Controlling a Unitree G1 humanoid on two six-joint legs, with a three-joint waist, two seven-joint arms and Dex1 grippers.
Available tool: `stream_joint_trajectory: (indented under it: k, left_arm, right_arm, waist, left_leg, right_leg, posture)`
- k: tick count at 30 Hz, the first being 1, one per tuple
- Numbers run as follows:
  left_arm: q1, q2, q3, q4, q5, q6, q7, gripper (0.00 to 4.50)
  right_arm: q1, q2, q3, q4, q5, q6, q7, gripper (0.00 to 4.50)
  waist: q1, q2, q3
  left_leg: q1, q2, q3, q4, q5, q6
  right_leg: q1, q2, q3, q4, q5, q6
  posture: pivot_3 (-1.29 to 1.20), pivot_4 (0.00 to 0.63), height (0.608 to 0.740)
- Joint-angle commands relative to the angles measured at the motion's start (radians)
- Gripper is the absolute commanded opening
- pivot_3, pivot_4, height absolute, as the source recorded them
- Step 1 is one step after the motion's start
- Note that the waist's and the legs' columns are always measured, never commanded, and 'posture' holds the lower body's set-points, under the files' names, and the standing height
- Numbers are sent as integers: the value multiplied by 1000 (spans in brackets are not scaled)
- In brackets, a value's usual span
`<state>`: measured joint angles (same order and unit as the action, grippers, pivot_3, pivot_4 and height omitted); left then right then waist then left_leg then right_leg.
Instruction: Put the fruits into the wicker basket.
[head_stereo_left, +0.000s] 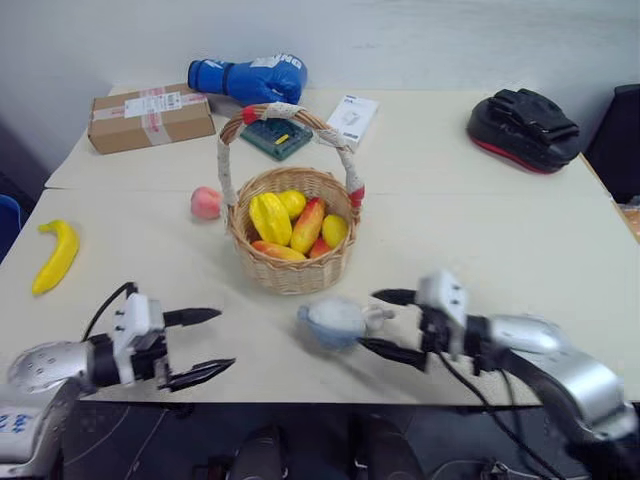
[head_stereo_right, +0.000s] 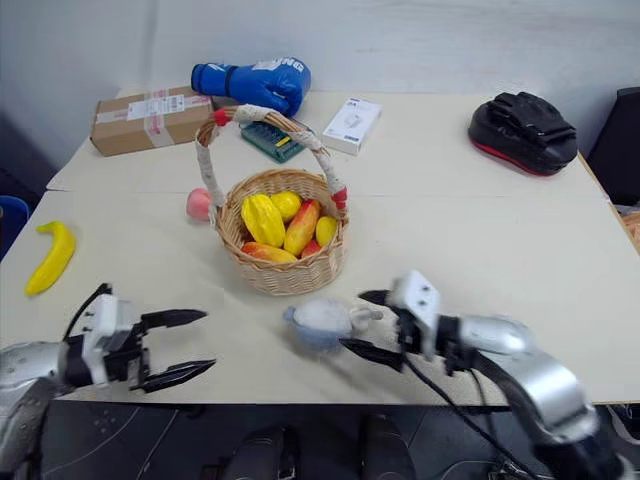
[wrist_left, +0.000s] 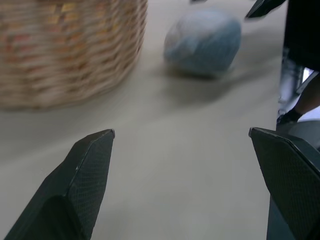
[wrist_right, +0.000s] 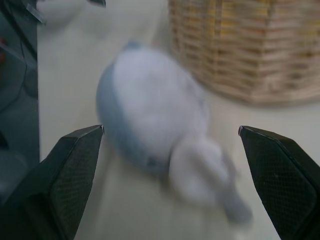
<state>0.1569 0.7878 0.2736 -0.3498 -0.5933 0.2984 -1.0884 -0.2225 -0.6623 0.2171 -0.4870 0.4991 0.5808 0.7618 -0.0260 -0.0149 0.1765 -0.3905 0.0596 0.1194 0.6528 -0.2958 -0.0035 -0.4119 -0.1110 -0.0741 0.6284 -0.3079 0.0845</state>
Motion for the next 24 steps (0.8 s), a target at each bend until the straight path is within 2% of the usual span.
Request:
stream_joint_trajectory:
  k: [1,5,8,11,13,16,17,18,20,22,24]
  left_arm:
    - [3,15,-2,-44,-26,21,-18,4500]
    - [3,20,-4,-47,-28,37,-25,4500]
    - [-8,16,-18,-45,-15,33,-28,4500]
    - [-31,13,-41,-52,-19,46,-27,4500]
    - [-40,17,-57,-55,-33,73,-31,4500]
    - [-46,1,-80,-55,-26,72,-29,4500]
    - [-52,-11,-94,-56,-24,70,-24,4500]
    - [-65,-27,-111,-57,-26,71,-17,4500]
    - [-93,-61,-136,-56,-30,71,0,4500]
    - [-133,-111,-139,-64,-70,101,43,4500]
    - [-181,-164,-127,-85,-142,153,103,4500]
  right_arm:
    - [-53,19,62,56,-77,15,-4,4458]
    - [-137,78,106,103,-66,86,16,4458]
    - [-162,79,146,152,-79,122,62,3878]
    - [-124,53,115,141,-20,59,187,2978]
    - [-71,39,35,92,61,56,232,2282]
    - [20,28,-137,11,192,102,199,1409]
    - [62,18,-250,-18,302,142,172,1214]
    - [104,-3,-395,-22,396,188,133,1214]
    - [170,-49,-620,3,473,226,85,1214]
    - [225,-113,-751,100,378,161,83,1214]
    - [245,-175,-809,250,242,42,91,1214]
  waist:
    - [0,0,0]
    - [-3,0,0]
    - [-2,0,0]
    - [2,0,0]
    - [7,0,0]
    - [6,0,0]
    - [4,0,0]
    - [4,0,0]
    - [19,1,0]
    - [26,0,0]
    - [29,-1,0]
  left_leg:
    - [0,0,1,0,0,0]
    - [0,-1,3,3,-1,3]
    - [0,0,2,3,-3,5]
    - [0,0,2,4,-3,5]
    - [0,0,1,4,-3,6]
    - [0,0,2,4,-4,7]
    - [0,0,2,4,-4,7]
    - [0,0,2,4,-4,7]
    - [0,0,2,4,-4,7]
    - [0,-2,2,5,-4,8]
    - [1,-2,1,6,-4,8]
  right_leg:
    - [0,0,-2,0,0,0]
    - [0,3,-2,0,1,2]
    - [0,3,-3,0,1,2]
    - [1,3,-3,0,1,2]
    - [2,4,-4,0,1,2]
    - [2,5,-3,-1,1,3]
    - [2,5,-3,-1,1,3]
    - [2,5,-2,-1,2,3]
    - [3,3,-2,0,2,3]
    - [3,2,-2,-1,2,4]
    - [5,3,-3,-1,2,4]
  posture:
    - [0,150,740]
    - [0,150,740]
    - [0,150,740]
    - [0,150,740]
    - [0,150,740]
    - [0,150,740]
    - [0,150,740]
    - [0,150,740]
    - [0,150,740]
    - [0,150,740]
    - [0,150,740]
